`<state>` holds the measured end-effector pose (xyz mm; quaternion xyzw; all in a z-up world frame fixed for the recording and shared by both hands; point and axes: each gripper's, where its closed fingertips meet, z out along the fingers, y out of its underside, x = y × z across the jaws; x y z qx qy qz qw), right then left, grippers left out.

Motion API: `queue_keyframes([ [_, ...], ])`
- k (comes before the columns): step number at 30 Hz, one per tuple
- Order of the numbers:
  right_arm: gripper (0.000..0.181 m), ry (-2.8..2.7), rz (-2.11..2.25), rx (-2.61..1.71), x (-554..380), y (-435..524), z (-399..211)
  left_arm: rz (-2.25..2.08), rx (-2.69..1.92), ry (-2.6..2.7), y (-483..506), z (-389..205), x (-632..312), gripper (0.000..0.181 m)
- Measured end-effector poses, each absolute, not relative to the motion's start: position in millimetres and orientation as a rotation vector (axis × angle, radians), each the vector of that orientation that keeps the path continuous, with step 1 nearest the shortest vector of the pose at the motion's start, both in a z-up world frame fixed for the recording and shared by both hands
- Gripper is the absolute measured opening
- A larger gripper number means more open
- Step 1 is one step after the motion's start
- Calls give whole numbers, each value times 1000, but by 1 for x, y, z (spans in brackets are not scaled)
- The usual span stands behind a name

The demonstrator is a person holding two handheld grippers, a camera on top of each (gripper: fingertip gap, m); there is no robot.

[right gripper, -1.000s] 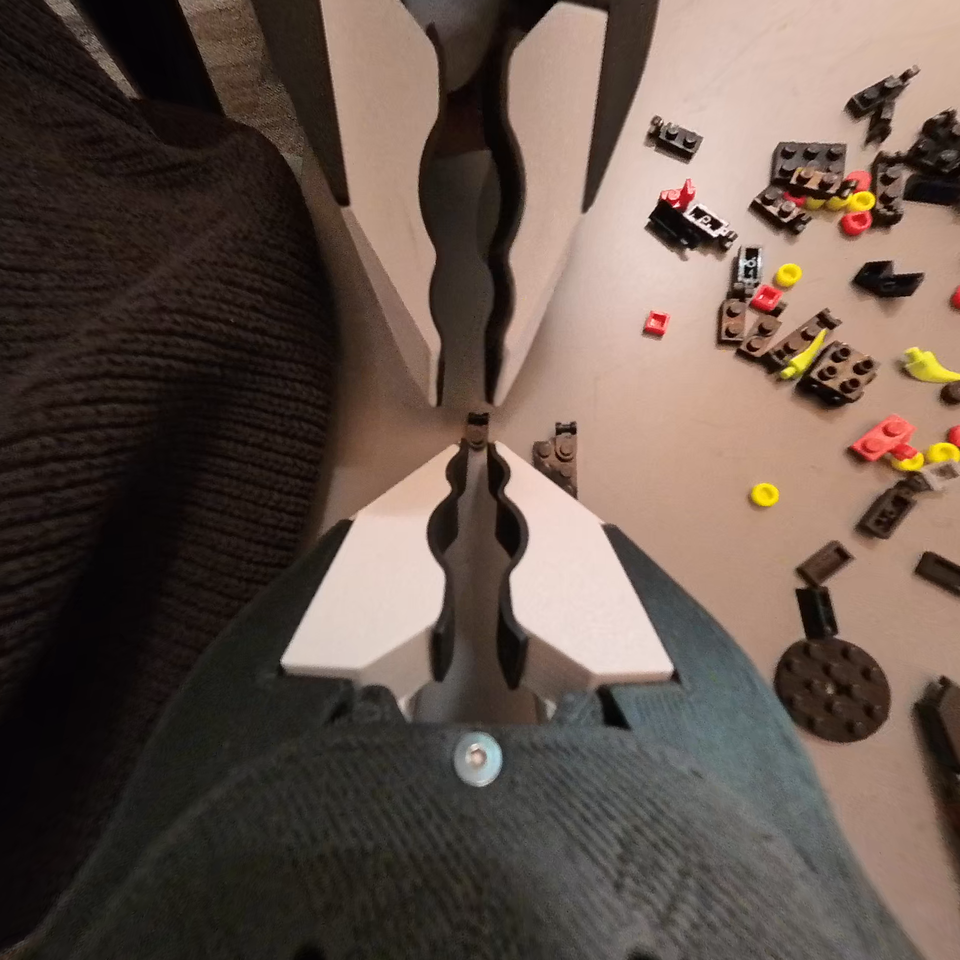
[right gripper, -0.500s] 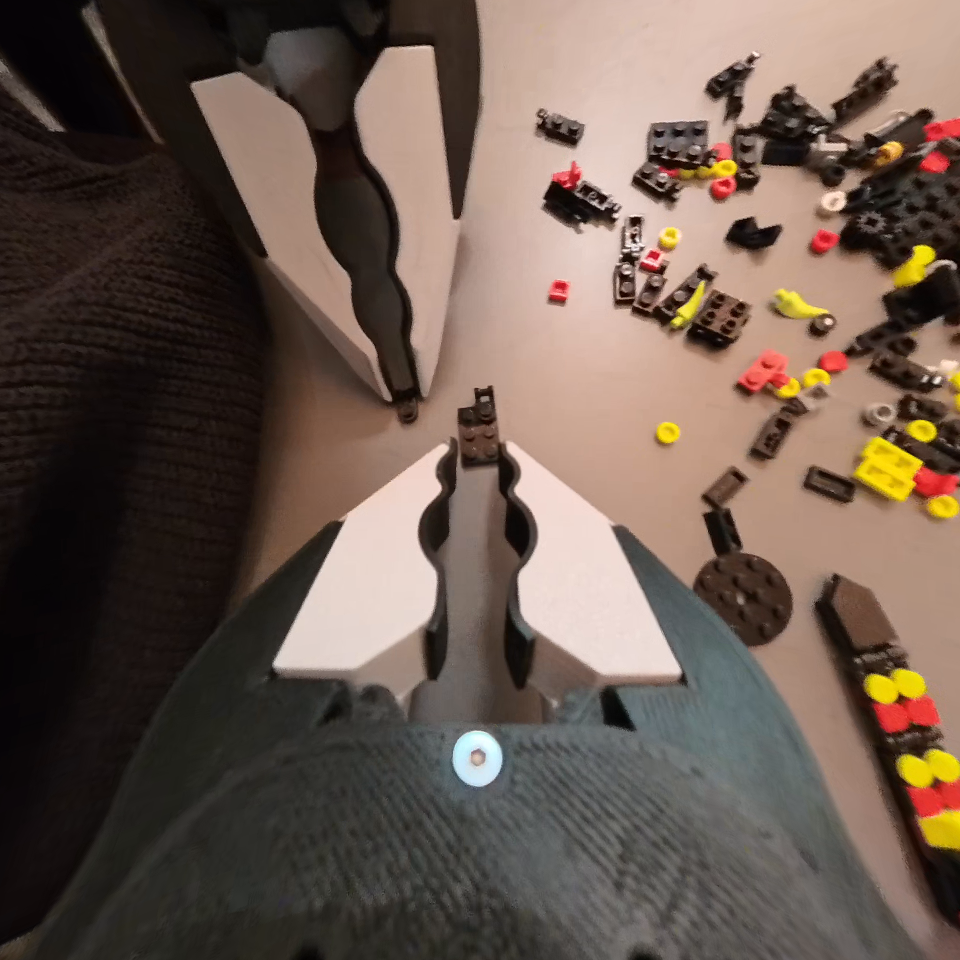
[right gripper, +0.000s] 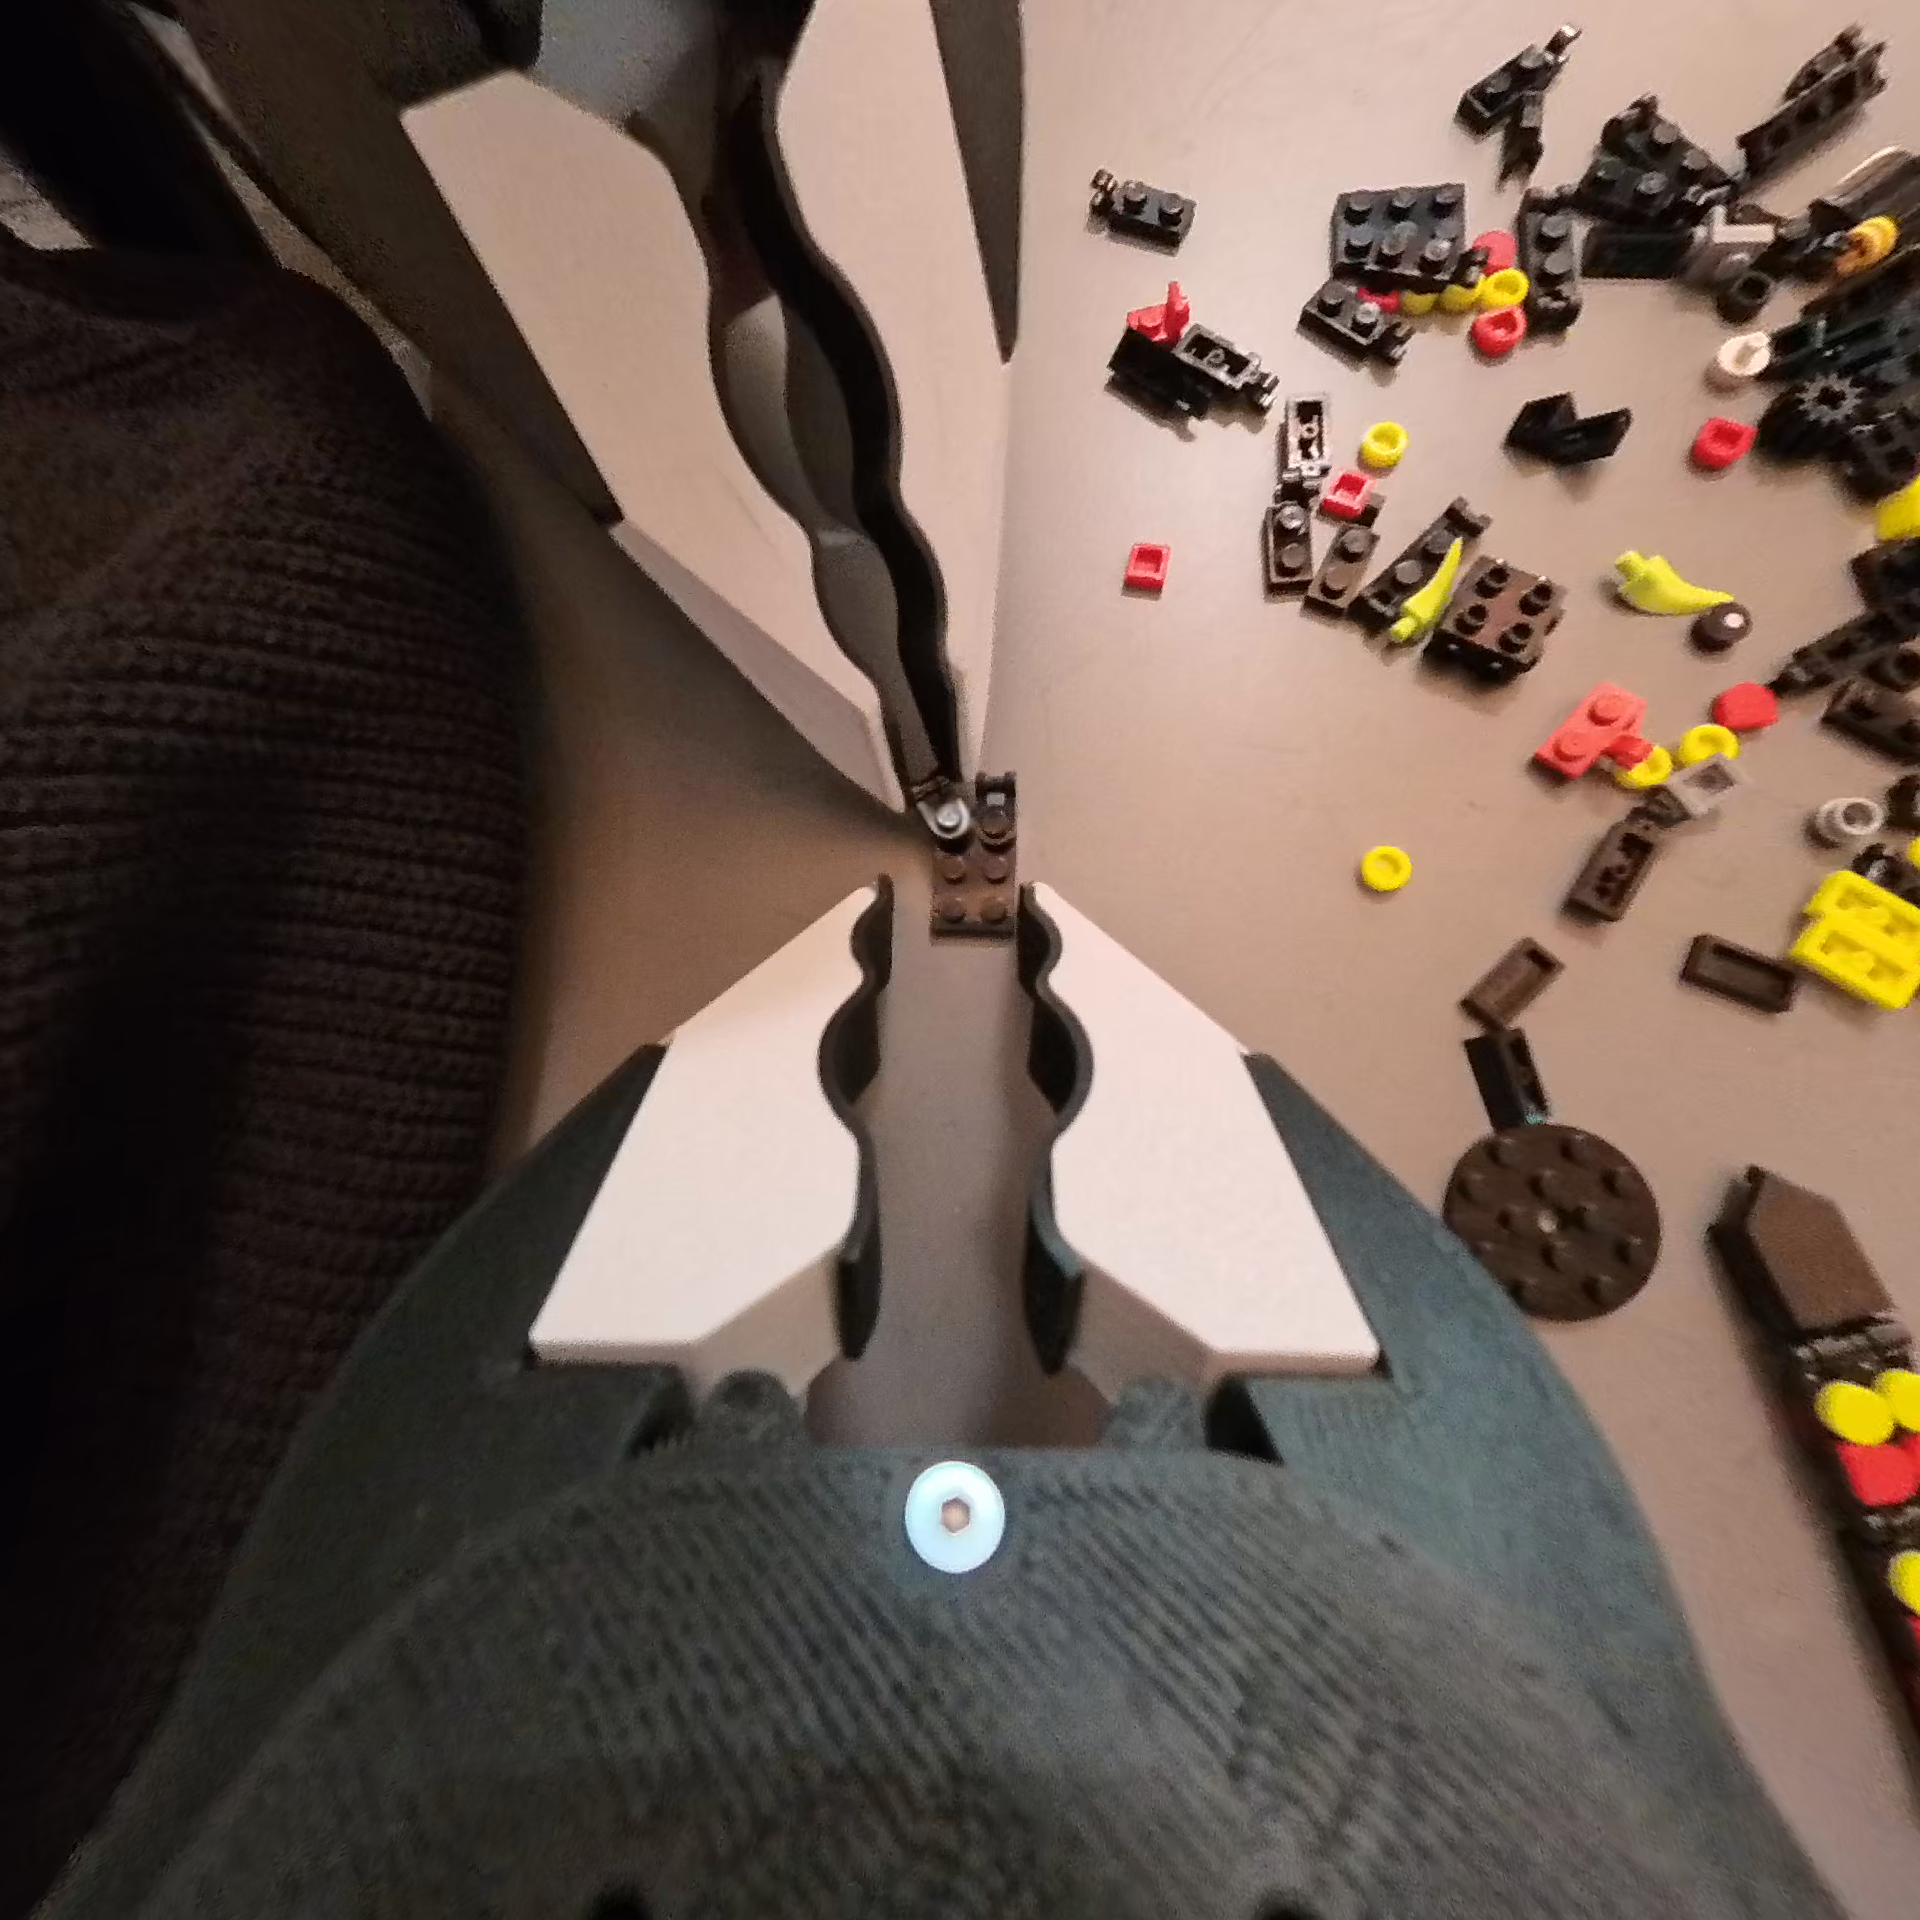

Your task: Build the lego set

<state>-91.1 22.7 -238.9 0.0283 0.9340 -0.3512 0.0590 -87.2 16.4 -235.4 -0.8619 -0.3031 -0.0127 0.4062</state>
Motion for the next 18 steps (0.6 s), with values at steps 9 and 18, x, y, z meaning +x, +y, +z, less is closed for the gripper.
queue_keyframes([
  [9,23,2810,-1065,162,-91,21,-238,10,-2109,-929,12,-235,-89,5],
  [18,27,2724,-1038,285,-80,21,-236,4,-2119,-938,13,-238,-87,5],
])
